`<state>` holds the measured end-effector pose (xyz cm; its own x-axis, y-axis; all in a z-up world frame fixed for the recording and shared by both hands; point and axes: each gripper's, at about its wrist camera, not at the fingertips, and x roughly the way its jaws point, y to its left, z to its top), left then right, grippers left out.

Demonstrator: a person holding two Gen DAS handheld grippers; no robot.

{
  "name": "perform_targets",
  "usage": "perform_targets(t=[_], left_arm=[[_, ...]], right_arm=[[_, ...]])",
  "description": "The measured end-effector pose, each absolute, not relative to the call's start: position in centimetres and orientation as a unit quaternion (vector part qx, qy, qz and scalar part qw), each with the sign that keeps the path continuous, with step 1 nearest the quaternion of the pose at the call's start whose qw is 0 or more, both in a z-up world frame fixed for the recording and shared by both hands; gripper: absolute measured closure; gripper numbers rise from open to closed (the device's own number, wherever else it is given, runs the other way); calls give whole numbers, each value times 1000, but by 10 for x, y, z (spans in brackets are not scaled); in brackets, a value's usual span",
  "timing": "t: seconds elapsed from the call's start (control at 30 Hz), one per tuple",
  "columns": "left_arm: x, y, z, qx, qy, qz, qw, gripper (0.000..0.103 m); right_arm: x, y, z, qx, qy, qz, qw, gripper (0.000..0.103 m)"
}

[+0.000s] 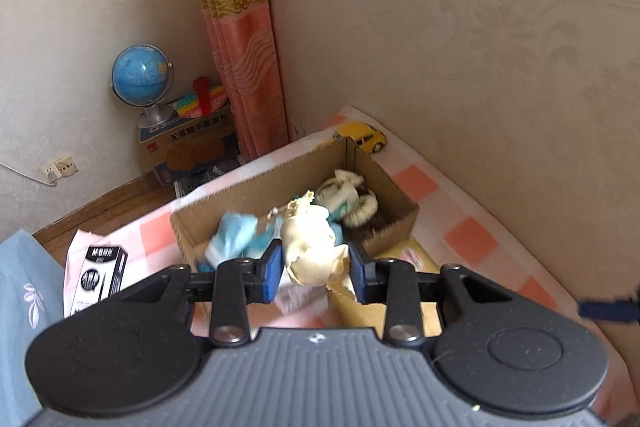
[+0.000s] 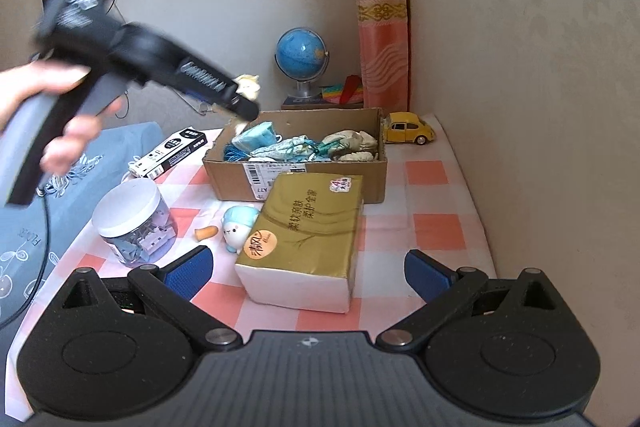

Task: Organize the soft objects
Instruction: 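Carry the cream cloth into the cardboard box with left tool and release it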

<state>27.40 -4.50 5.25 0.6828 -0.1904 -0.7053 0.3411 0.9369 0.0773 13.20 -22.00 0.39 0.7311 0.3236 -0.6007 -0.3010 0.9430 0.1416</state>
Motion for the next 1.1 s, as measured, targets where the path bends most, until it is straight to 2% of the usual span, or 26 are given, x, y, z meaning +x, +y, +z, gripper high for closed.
perform_targets(t=[0.3,0.33,0.37,0.43,0.47,0.7,0.83,1.1], left_arm=[[346,-66,30,90,406,-115,902,69],[351,-67,27,88,407,-109,902,66],[358,-68,25,84,408,-102,903,62],[367,-68,22,76,409,-89,905,29],[369,-68,21,72,405,-82,908,25],[359,-69,29,68,391,-81,914,18],[339,-68,38,79,377,-80,919,12],[278,-57,56,69,351,-84,930,7]], right_arm=[[140,-238,-8,24,337,159,928,0],[141,-240,-9,24,338,158,928,0],[142,-241,-10,25,339,156,927,0],[145,-244,-12,28,340,154,927,0],[145,-245,-12,29,341,153,927,0],[147,-247,-12,31,340,152,928,0],[145,-245,-11,29,338,152,928,0],[135,-243,-2,25,329,148,932,0]])
